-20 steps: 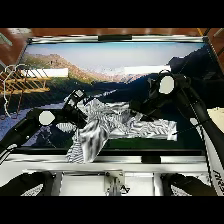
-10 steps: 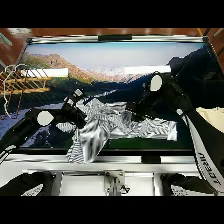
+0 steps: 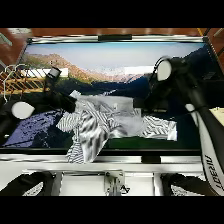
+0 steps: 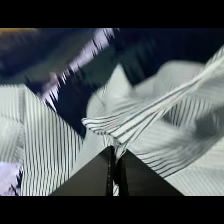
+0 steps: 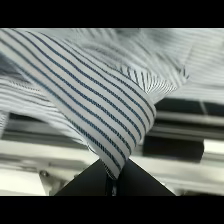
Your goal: Fold the shirts.
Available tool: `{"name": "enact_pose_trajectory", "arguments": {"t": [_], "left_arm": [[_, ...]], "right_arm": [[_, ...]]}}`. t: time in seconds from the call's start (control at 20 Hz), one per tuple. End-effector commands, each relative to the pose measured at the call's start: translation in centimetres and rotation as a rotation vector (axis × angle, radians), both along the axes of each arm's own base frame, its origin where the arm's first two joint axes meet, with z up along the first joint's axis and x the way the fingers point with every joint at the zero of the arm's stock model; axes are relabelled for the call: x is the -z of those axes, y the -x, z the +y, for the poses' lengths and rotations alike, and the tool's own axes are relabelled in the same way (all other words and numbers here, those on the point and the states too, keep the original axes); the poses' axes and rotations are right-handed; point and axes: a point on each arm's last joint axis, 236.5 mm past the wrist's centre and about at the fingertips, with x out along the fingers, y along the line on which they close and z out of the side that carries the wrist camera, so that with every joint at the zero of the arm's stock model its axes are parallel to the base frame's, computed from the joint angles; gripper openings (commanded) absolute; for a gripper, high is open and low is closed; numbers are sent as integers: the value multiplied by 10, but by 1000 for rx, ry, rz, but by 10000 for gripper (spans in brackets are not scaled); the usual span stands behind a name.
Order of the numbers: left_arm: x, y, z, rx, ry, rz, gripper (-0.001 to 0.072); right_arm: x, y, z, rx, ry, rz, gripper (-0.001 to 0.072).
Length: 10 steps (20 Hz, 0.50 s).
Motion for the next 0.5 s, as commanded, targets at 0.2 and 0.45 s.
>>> {"name": "enact_pose_trajectory", "arguments": {"t": [0.2,0.45], "left_arm": [[-138,21,-10,-40,275,-92,64],[-53,50,7,-43,71,207,63]], "right_arm": [[-102,-49,30,-69,-110,-425,73],[-88,-47,38,-101,-77,-390,73]]}}
